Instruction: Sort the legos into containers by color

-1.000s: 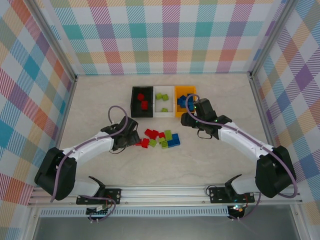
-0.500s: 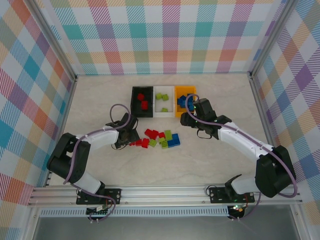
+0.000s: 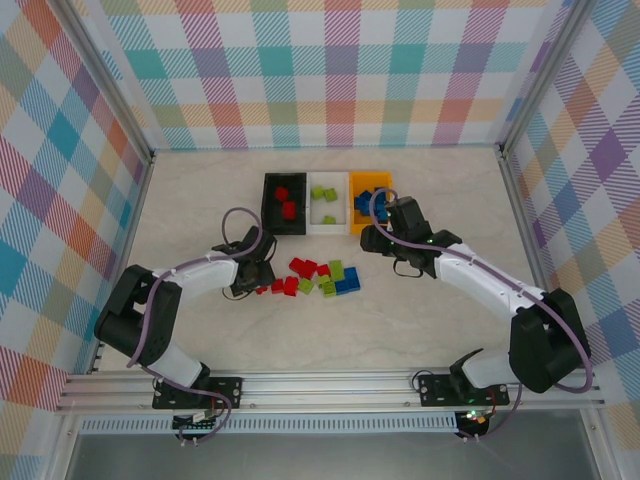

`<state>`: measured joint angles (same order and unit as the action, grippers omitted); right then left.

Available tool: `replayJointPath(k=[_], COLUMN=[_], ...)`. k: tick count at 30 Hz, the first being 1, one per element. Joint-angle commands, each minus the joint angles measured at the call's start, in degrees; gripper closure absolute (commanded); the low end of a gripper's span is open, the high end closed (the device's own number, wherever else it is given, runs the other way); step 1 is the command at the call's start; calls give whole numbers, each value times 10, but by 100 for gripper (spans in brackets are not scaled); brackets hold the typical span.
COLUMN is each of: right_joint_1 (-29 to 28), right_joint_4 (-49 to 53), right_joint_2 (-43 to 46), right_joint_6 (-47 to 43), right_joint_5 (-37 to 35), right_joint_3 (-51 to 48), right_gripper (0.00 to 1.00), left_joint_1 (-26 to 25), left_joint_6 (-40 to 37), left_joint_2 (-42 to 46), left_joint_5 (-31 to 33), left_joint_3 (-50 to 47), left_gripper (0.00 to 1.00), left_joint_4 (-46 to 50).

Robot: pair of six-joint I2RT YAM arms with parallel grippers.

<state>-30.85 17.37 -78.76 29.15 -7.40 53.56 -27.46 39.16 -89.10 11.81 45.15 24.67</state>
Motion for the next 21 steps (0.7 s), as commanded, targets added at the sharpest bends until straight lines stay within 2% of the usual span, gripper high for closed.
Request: replayJointPath(k=[1,3,12,17,21], right_joint_1=[-5,-5,-6,-8,-7], right_joint_4=[-12,-9,-10,-13,-18], right_joint_2=[-8,-7,-8,-8,-8], right_joint_6=[1,0,4,4,5], right_joint_5=[5,4,2,0,-2], right_joint_3=[14,15,15,14,14], right_gripper=[35,36,36,36,36], left_joint_1=[-20,-21,-21,-22,-21], left_joint_6=[10,11,12,3,-12], left_joint_2=[-8,-19,10,74,84], left_joint_5=[-18,-18,-17,7,44], left_joint_3=[-22,-22,-30,15,115], left_gripper=[45,52,67,69,68], left_joint_4=[29,29,38,80,102])
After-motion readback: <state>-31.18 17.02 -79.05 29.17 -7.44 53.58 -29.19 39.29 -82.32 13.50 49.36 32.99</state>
